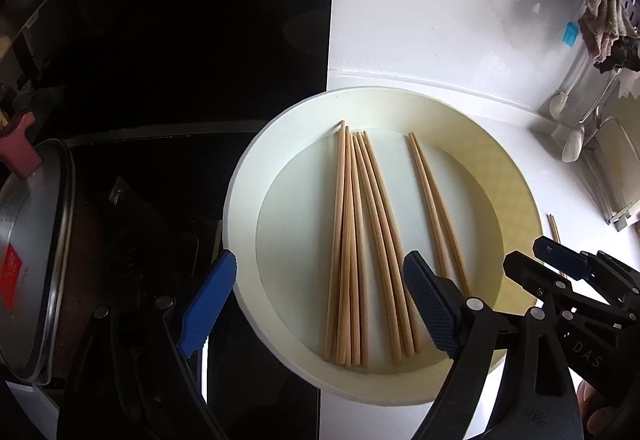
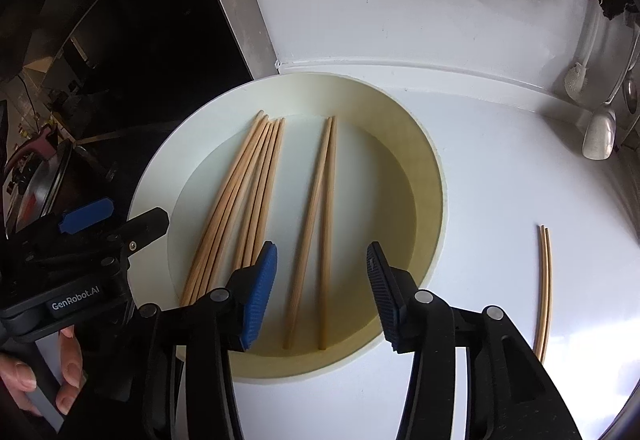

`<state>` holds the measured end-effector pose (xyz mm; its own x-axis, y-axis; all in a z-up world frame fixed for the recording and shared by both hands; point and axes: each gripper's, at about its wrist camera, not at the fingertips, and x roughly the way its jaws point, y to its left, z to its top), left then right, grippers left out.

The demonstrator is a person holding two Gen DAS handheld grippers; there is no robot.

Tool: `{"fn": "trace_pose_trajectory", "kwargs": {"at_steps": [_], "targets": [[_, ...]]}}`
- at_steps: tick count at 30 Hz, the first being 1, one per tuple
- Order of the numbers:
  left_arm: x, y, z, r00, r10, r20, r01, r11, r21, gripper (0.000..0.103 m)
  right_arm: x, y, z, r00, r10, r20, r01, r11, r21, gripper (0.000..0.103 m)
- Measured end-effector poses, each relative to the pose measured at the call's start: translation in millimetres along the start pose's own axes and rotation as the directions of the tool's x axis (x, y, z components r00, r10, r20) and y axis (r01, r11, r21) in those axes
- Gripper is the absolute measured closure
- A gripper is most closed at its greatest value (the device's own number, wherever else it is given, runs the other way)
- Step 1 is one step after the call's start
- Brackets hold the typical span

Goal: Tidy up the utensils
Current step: 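Move both open tools back to the last two chopsticks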

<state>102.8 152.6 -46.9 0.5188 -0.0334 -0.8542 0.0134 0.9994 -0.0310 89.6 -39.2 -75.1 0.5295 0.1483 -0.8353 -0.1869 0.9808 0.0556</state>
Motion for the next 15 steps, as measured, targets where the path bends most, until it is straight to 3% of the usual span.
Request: {"fn": "trace_pose_trajectory", "kwargs": {"at_steps": [3, 6, 15], "targets": [[-8, -2, -4, 1.0, -0.006, 0.002, 0.006, 1.0, 0.003, 0.018, -15, -5, -7, 1.0, -0.001, 0.016, 0.001, 1.0, 0.01, 0.049], [-12, -5, -8, 1.0, -0.008, 0.011, 0.008, 1.0, 0.002, 0.013, -24, -13, -12, 1.0, -0.013, 0.027, 0.012, 1.0, 0.014, 0.049], [-25, -43, -17, 0.999, -0.042, 0.016, 0.042, 0.998, 0.039, 0.013, -57, -63, -36, 0.995, -0.081, 0.064, 0.074, 0.992, 0.098, 0.046]]}}
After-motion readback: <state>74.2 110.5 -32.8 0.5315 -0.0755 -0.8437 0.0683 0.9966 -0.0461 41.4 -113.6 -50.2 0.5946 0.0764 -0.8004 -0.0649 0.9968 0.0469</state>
